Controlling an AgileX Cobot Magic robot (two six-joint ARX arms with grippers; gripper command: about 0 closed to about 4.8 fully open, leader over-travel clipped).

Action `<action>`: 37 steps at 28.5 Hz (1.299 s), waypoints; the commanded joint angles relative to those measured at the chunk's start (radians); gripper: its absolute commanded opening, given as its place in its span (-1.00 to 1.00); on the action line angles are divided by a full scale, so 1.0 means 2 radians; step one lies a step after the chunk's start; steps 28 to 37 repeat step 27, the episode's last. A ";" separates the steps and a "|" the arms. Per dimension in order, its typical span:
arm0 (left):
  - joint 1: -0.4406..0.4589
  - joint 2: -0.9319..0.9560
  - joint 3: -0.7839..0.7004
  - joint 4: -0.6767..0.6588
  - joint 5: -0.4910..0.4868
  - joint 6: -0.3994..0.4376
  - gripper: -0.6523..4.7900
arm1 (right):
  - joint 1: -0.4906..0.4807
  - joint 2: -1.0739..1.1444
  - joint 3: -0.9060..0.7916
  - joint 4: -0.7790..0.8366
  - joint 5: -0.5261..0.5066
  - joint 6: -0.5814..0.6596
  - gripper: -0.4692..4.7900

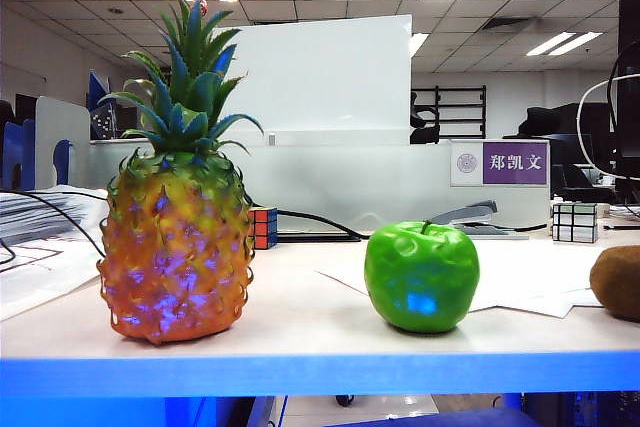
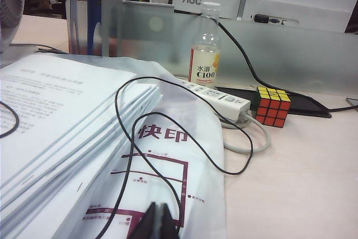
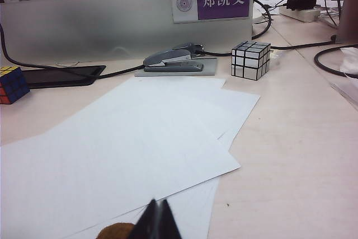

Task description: Arrange all the fruits from large to small from left to right in a row.

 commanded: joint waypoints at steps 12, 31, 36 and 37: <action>0.001 -0.001 0.000 0.006 -0.002 0.000 -0.78 | 0.000 -0.001 -0.004 0.008 0.001 0.002 -0.84; 0.001 -0.001 0.000 0.006 -0.002 0.000 -0.78 | -0.021 -0.001 -0.004 0.008 -0.003 0.002 -0.84; 0.001 -0.001 0.000 0.006 -0.002 0.000 -0.78 | -0.021 -0.001 -0.004 0.008 -0.003 0.002 -0.84; 0.001 -0.001 0.000 0.006 -0.002 0.000 -0.78 | -0.021 -0.001 -0.004 0.008 -0.003 0.002 -0.84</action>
